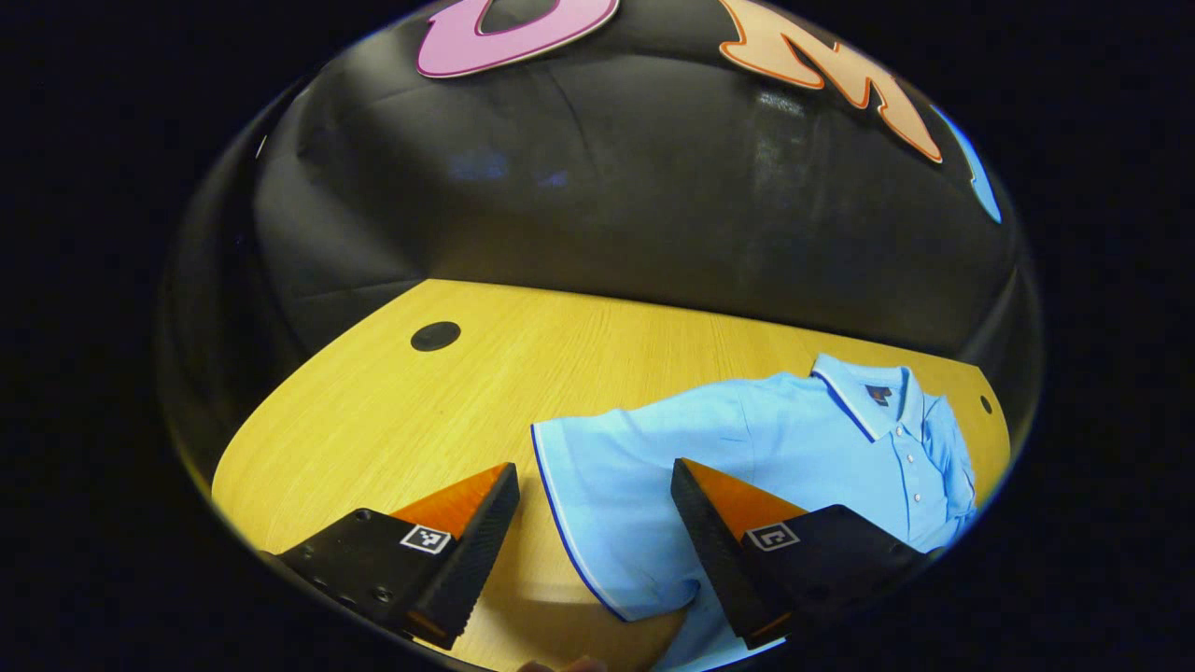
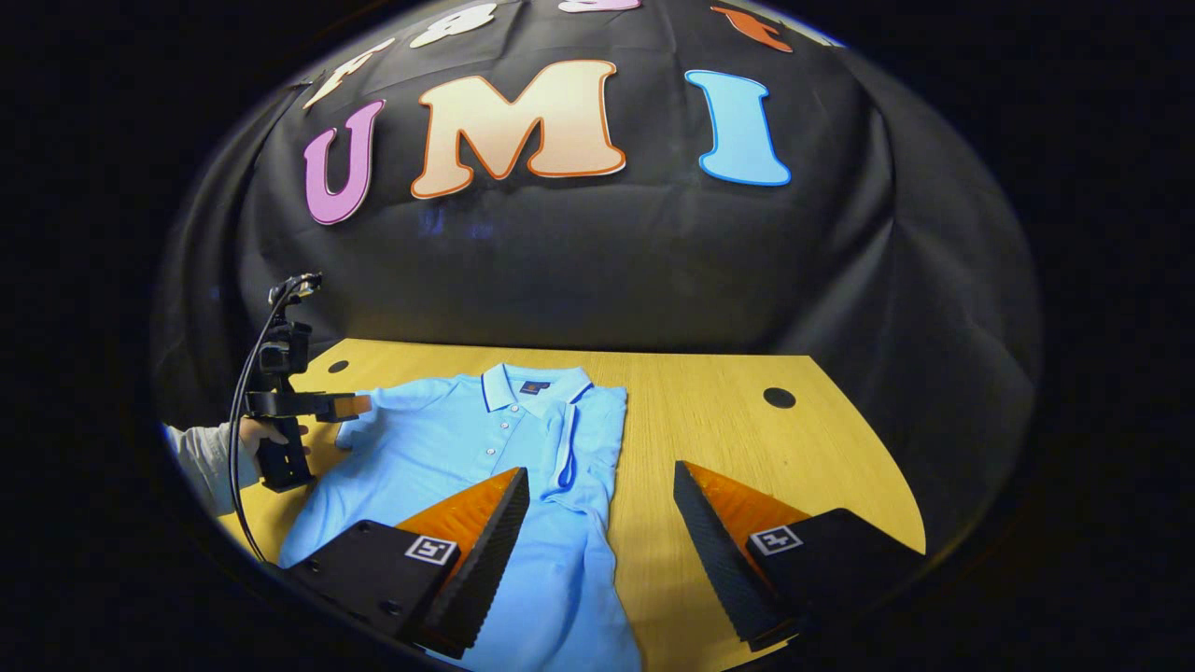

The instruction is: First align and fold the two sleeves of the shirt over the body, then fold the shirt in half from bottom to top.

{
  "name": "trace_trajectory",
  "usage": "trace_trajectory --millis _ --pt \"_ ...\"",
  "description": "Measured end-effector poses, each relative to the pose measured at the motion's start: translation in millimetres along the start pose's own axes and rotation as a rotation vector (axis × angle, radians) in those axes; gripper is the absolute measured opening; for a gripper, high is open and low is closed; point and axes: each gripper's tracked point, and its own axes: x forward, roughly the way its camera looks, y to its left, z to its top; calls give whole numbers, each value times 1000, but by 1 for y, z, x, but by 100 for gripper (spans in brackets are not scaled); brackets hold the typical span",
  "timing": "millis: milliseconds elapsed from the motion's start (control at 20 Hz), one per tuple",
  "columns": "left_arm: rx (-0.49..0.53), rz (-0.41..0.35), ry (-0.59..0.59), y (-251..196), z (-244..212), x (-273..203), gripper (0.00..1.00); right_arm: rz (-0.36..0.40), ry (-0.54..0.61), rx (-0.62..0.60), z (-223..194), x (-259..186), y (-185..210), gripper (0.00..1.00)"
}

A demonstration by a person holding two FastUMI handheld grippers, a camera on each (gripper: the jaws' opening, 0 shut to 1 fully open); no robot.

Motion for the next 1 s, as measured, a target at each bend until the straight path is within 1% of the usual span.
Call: trace_trajectory --millis 50,100,150,200,300,350,400,450,550,600,650,700,750,800,900,1000 --pt "15 3 22 -1 -5 -1 98 -1 0 -1 0 -2 -1 97" --pt "26 -2 18 -1 -4 2 99 -2 0 -4 1 -4 -2 98" --pt "30 -6 12 -4 -2 2 100 -2 1 -3 1 -5 -3 93" --pt "40 -12 22 -4 -3 5 99 -2 1 -2 1 -5 -3 94" --pt "37 -32 24 -11 -3 4 93 -5 4 5 -2 -8 -4 94" --pt "31 -39 26 -15 -5 4 76 -7 9 12 -5 -11 -6 94" --pt "23 -46 25 -19 -4 5 64 -9 11 19 -6 -12 -7 98" --pt "9 -61 20 -24 -5 3 51 -13 14 22 -9 -14 -9 98" --pt "-6 -58 5 -31 -1 3 11 -20 18 25 -13 -16 -15 97" --pt "4 -56 8 -30 -2 5 4 -22 21 27 -14 -17 -16 98" --pt "6 -61 3 -33 0 3 1 -25 23 30 -15 -19 -17 98" --pt "11 -70 -2 -37 2 4 0 -28 21 33 -15 -21 -18 98" --pt "20 -82 6 -42 3 2 0 -31 17 35 -14 -22 -19 98" --pt "27 -93 13 -49 3 -2 0 -34 11 37 -12 -23 -20 94" --pt "26 -128 4 -71 13 -11 0 -32 4 41 -10 -27 -21 94" --pt "57 -167 -23 -93 26 -21 0 -31 -2 42 -9 -29 -21 93"
